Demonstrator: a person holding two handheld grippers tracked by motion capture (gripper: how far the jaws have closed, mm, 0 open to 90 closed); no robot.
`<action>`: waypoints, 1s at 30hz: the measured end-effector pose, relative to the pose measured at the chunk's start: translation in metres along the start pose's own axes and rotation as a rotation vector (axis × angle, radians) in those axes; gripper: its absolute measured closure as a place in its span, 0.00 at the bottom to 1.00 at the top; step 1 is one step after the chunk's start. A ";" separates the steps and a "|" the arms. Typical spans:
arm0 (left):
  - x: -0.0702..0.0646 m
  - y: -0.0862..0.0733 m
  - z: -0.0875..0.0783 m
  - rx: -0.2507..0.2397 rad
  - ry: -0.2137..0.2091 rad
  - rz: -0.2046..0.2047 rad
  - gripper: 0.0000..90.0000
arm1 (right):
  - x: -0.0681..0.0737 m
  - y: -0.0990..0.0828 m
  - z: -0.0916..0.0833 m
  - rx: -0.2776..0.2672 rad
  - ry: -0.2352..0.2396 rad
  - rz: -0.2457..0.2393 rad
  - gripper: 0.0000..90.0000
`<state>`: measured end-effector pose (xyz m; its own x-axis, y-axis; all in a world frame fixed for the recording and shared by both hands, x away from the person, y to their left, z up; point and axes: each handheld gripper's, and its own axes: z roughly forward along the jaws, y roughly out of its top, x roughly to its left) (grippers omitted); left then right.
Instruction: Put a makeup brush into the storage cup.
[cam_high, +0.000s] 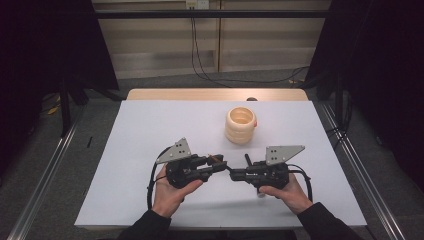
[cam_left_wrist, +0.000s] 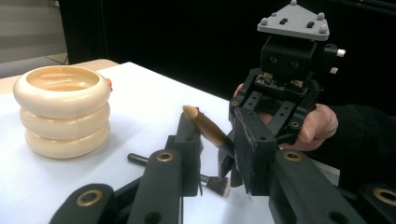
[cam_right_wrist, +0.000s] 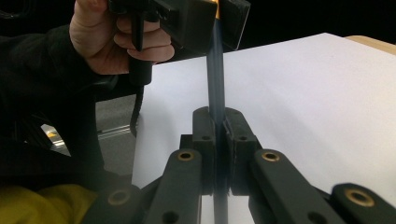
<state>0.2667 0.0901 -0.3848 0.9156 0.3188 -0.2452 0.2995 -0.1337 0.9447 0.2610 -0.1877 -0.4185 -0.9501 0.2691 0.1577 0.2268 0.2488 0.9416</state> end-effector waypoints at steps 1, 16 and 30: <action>0.000 0.000 0.000 0.001 -0.006 0.004 0.82 | 0.000 0.000 0.000 0.002 0.002 0.001 0.94; -0.001 0.004 0.000 0.000 -0.061 -0.021 0.91 | 0.002 -0.002 0.005 0.015 0.005 -0.004 0.92; -0.005 0.008 -0.001 -0.006 -0.076 -0.002 0.93 | 0.001 -0.001 0.002 -0.004 0.019 0.029 0.88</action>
<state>0.2645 0.0884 -0.3759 0.9326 0.2473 -0.2627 0.3001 -0.1274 0.9454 0.2606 -0.1860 -0.4202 -0.9471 0.2583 0.1906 0.2535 0.2374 0.9378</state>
